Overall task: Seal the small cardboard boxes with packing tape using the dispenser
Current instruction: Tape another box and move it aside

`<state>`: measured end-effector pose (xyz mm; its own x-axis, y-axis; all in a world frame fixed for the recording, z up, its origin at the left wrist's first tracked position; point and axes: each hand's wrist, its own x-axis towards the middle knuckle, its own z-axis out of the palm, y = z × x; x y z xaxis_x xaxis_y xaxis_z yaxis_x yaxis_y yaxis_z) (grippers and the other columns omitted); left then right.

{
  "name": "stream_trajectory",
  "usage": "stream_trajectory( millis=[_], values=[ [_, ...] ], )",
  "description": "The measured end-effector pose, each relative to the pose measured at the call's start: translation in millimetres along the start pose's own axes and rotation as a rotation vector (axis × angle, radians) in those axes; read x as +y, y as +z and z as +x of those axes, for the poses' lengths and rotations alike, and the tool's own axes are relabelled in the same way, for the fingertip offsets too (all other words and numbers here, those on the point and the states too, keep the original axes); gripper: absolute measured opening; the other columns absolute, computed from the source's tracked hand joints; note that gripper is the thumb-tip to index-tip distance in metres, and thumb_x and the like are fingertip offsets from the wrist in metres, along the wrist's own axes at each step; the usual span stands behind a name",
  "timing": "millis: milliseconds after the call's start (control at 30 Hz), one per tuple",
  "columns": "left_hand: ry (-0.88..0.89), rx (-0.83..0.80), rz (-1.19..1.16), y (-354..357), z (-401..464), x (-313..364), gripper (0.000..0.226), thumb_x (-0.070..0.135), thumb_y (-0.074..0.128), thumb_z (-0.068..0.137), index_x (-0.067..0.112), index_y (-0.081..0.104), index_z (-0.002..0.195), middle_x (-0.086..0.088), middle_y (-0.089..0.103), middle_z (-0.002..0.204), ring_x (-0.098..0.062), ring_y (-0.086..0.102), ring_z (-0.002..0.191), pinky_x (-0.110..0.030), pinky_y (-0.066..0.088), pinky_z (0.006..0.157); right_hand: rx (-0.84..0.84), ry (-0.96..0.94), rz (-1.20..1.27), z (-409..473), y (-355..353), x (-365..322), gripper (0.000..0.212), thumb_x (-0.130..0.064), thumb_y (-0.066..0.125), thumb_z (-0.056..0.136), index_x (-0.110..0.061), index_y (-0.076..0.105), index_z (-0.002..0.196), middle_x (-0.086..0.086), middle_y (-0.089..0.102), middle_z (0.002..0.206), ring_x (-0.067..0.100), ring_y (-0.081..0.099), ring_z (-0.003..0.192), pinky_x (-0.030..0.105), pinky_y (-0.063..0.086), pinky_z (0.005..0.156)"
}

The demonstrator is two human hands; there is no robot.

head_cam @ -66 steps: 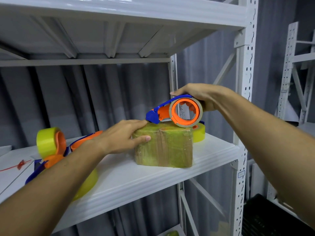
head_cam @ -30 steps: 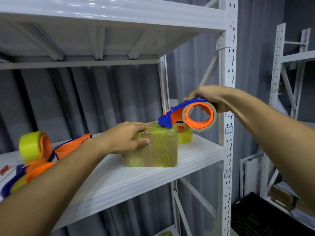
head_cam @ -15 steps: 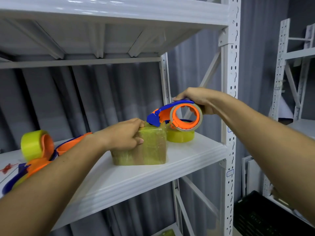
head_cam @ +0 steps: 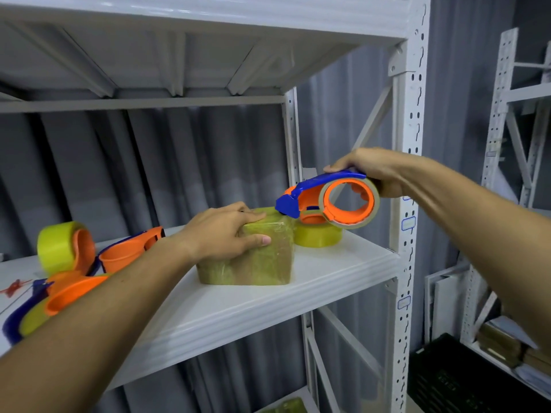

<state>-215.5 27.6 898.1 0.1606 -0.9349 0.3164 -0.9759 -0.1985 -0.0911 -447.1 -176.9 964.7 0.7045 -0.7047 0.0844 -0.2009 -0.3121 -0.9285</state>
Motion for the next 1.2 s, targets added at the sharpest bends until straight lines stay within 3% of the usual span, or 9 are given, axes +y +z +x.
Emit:
stream_trajectory(
  millis=[133,200,300,400,567,833,1067,1200],
  values=[
    [0.012,0.002,0.011,1,1,-1,0.073,0.082,0.036,0.085,0.048,0.039,0.149,0.021,0.045,0.138,-0.014,0.054,0.119,-0.03,0.04,0.085,-0.091,0.047,-0.033,-6,-12,2,0.032,-0.034,0.069,0.09,-0.02,0.078,0.062,-0.002,0.063,0.057,0.009,0.052,0.043,0.02,0.044,0.042],
    [0.024,0.001,0.017,0,1,-1,0.077,0.084,0.033,0.082,0.047,0.038,0.149,0.022,0.043,0.142,-0.013,0.054,0.119,-0.03,0.041,0.088,-0.111,0.047,-0.038,-7,-12,3,0.036,-0.034,0.068,0.091,-0.021,0.077,0.059,-0.002,0.063,0.057,0.009,0.053,0.043,0.02,0.044,0.042],
    [0.061,-0.006,0.055,-1,1,1,0.072,0.081,0.033,0.086,0.053,0.024,0.152,0.021,0.041,0.145,-0.014,0.057,0.114,-0.03,0.043,0.088,-0.105,0.045,-0.027,-8,-12,3,0.032,-0.033,0.068,0.091,-0.018,0.077,0.065,-0.001,0.064,0.059,0.009,0.055,0.044,0.021,0.045,0.042],
    [0.099,-0.02,0.083,-5,5,6,0.065,0.071,0.039,0.093,0.062,0.008,0.149,0.033,0.026,0.155,-0.015,0.054,0.124,-0.034,0.045,0.094,-0.087,0.048,-0.029,-9,-12,3,0.024,-0.033,0.069,0.091,-0.014,0.074,0.076,0.002,0.066,0.063,0.01,0.057,0.046,0.021,0.047,0.043],
    [0.108,-0.016,0.059,-6,6,7,0.06,0.067,0.044,0.094,0.07,0.012,0.144,0.038,0.032,0.152,-0.011,0.046,0.136,-0.037,0.044,0.098,-0.086,0.073,-0.001,-11,-14,8,0.025,-0.033,0.07,0.09,-0.017,0.074,0.071,0.002,0.065,0.062,0.011,0.056,0.045,0.021,0.047,0.044],
    [0.085,-0.016,0.042,-4,7,6,0.057,0.073,0.04,0.09,0.076,0.009,0.138,0.034,0.037,0.151,-0.014,0.049,0.134,-0.04,0.044,0.099,-0.07,0.079,-0.015,-15,-30,14,0.027,-0.033,0.067,0.09,-0.009,0.071,0.102,-0.001,0.058,0.058,0.01,0.048,0.046,0.022,0.044,0.045],
    [0.053,-0.037,0.021,-7,4,10,0.057,0.071,0.042,0.091,0.075,0.011,0.139,0.035,0.036,0.151,-0.012,0.049,0.133,-0.04,0.043,0.102,-0.097,0.105,-0.011,-16,-31,17,0.025,-0.034,0.068,0.089,-0.009,0.069,0.085,0.0,0.062,0.06,0.01,0.054,0.046,0.022,0.047,0.045],
    [0.05,-0.064,0.062,-12,7,17,0.061,0.076,0.037,0.084,0.063,0.026,0.143,0.029,0.043,0.149,-0.014,0.048,0.133,-0.042,0.042,0.104,-0.091,0.08,-0.041,-17,-28,15,0.023,-0.032,0.067,0.09,-0.01,0.072,0.088,-0.001,0.059,0.057,0.009,0.051,0.044,0.022,0.046,0.044]
  ],
)
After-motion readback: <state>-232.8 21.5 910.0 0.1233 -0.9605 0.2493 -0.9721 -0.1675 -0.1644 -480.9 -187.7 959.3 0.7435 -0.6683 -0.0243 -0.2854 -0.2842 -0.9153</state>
